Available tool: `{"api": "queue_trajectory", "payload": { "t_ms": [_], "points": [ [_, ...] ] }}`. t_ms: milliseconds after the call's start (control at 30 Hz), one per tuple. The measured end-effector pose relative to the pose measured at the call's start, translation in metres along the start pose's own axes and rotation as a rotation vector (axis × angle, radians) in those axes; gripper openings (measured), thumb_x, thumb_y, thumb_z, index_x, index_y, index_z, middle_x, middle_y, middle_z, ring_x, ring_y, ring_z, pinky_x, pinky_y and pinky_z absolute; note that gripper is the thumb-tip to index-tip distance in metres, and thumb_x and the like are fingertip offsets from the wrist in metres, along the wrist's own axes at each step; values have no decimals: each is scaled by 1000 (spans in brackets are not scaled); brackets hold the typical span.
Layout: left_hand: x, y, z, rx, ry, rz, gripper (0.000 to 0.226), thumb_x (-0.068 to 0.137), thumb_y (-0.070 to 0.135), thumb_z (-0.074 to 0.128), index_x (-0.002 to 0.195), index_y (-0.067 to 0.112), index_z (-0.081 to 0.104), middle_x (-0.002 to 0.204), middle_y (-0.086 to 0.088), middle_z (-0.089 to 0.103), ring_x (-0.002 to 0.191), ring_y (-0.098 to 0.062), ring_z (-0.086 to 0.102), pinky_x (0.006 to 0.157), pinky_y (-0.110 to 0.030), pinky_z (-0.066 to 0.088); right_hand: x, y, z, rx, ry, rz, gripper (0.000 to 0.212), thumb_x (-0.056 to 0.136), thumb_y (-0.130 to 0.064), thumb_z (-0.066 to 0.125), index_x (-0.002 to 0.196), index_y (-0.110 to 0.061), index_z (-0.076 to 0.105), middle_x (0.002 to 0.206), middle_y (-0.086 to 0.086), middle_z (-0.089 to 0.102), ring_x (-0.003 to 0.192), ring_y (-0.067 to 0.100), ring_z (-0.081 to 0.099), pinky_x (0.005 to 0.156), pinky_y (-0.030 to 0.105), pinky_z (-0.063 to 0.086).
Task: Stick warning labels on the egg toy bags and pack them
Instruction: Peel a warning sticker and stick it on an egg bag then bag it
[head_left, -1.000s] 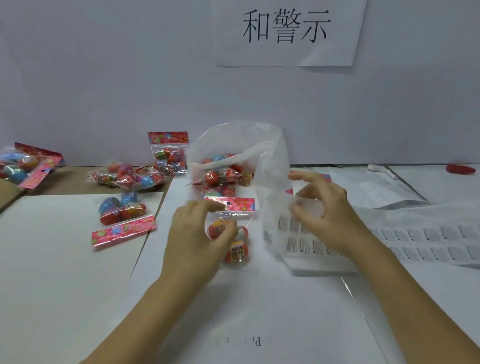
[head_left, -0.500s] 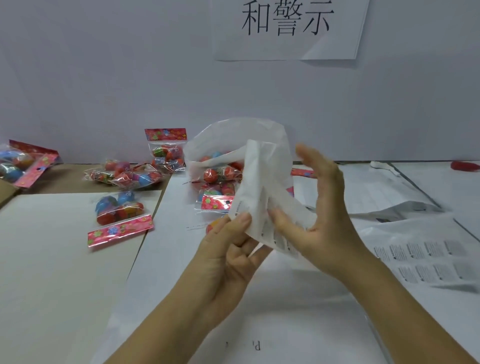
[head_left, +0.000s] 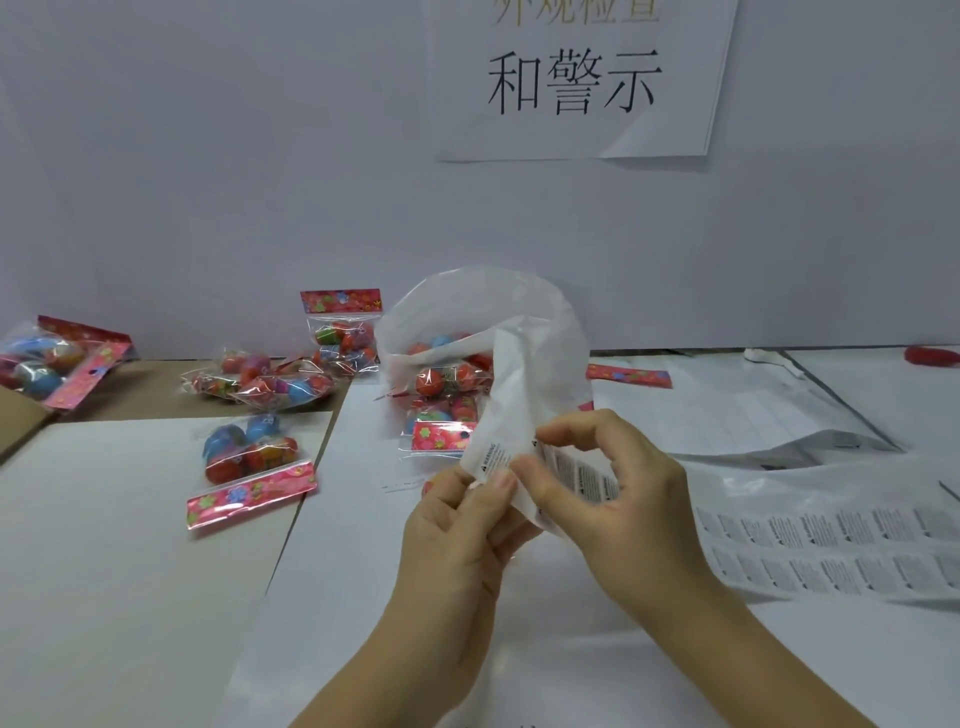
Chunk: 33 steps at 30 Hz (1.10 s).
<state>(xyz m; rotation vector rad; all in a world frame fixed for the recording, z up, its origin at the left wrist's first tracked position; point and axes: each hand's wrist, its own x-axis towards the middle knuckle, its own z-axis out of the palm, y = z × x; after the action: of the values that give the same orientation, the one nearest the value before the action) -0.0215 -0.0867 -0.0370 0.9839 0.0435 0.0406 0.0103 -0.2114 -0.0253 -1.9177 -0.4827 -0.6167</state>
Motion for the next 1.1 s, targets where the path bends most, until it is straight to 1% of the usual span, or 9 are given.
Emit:
{"api": "queue_trajectory", "payload": {
  "t_ms": [133,233,300,467,633,767,933,1000,1100],
  "points": [
    [1,-5,-1,25,-16,13,43,79,24,64,119,7,65,109,-14,73,99,-26,72,73,-24,57,-1,3,2,-25,-18,43,18,77,-38,76,85,-34,60,85,-21,62,91,-3,59,73,13,47],
    [1,-6,-2,17,-4,23,43,75,22,65,115,7,67,100,-13,75,87,-21,74,67,-22,56,-1,5,4,-103,23,-24,12,82,-32,75,85,-23,67,83,-15,64,83,1,59,71,11,45],
    [1,-6,-2,7,3,27,45,71,23,67,113,7,67,96,-11,76,83,-19,74,66,-21,56,-2,5,5,-125,37,-73,12,83,-31,69,85,-18,69,81,-11,66,79,3,60,71,17,47],
    [1,-6,-1,-35,2,4,46,75,19,64,118,3,63,103,-14,75,90,-20,74,67,-20,56,-3,8,4,-145,26,-137,12,86,-26,66,85,-14,71,83,-6,70,79,12,66,69,32,54],
    [0,-3,-1,-47,9,-7,46,77,18,63,121,3,62,102,-12,75,84,-19,74,62,-20,55,2,10,-1,-60,-16,-117,10,86,-22,66,89,-15,73,87,-9,70,84,3,64,73,20,52],
    [-1,0,0,-93,13,-19,43,79,15,63,120,3,62,103,-13,75,83,-19,74,61,-20,55,4,11,-3,-51,-15,-125,11,86,-21,66,91,-14,73,87,-11,69,86,1,63,74,18,51],
    [-2,6,1,-171,4,-77,36,81,13,72,115,2,64,112,-16,72,95,-25,72,72,-28,58,2,3,-1,-5,-24,-61,29,78,-44,69,93,-20,71,87,-15,68,86,0,63,75,11,48],
    [-2,7,1,-225,19,-137,38,80,20,69,115,5,64,109,-13,72,90,-23,73,70,-30,58,1,4,0,-74,-26,-128,28,79,-42,69,91,-16,72,85,-10,68,82,4,63,74,17,51],
    [-2,6,0,-262,52,-191,29,74,20,70,102,11,68,105,-11,73,83,-19,73,68,-32,59,1,7,2,-189,-25,-259,24,83,-35,71,87,-12,72,83,-3,69,77,15,65,70,32,54]
  ]
}}
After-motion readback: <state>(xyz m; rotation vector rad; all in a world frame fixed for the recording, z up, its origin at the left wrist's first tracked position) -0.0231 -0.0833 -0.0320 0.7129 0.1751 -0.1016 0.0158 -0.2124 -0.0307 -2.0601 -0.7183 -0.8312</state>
